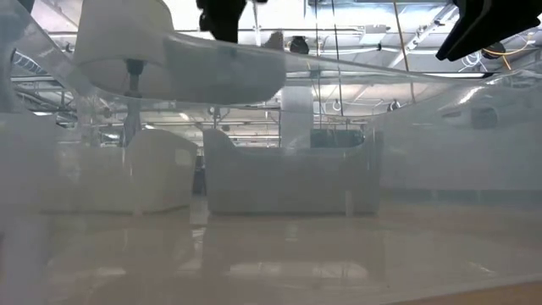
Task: Stack baskets by color
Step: Stack the top gray bin on the middle gray bin
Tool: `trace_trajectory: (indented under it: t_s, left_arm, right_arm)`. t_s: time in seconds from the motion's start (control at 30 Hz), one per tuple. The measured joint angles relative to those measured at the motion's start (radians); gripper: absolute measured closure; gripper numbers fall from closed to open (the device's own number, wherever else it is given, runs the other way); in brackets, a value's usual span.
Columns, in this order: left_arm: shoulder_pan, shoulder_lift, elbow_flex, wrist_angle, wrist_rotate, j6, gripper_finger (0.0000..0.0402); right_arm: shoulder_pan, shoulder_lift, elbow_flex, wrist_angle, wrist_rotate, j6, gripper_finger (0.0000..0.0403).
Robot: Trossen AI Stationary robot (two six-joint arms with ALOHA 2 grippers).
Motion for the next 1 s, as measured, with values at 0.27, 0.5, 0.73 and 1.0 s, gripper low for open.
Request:
trace_trajectory:
  t_s: [0.27,0.5,0.73,1.0]
  left_arm:
    - [-0.104,0.000,0.079,0.022,-0.015,-0.039,0.0400]
    - [-0.164,0.001,0.083,0.098,-0.016,-0.063,0.0400]
    - [-0.215,0.021,0.084,0.214,-0.016,-0.033,0.0400]
    - [-0.233,0.110,0.082,0.309,-0.014,0.033,0.0400]
  right_arm:
    - [0.000,-0.004,0.000,-0.008,-0.044,0.000,0.0259]
    - [0.002,-0.047,0.000,-0.007,-0.054,0.003,0.0259]
    - [0.002,-0.114,0.000,-0.008,-0.067,0.019,0.0259]
    - [0.002,-0.149,0.000,-0.002,-0.067,0.023,0.0259]
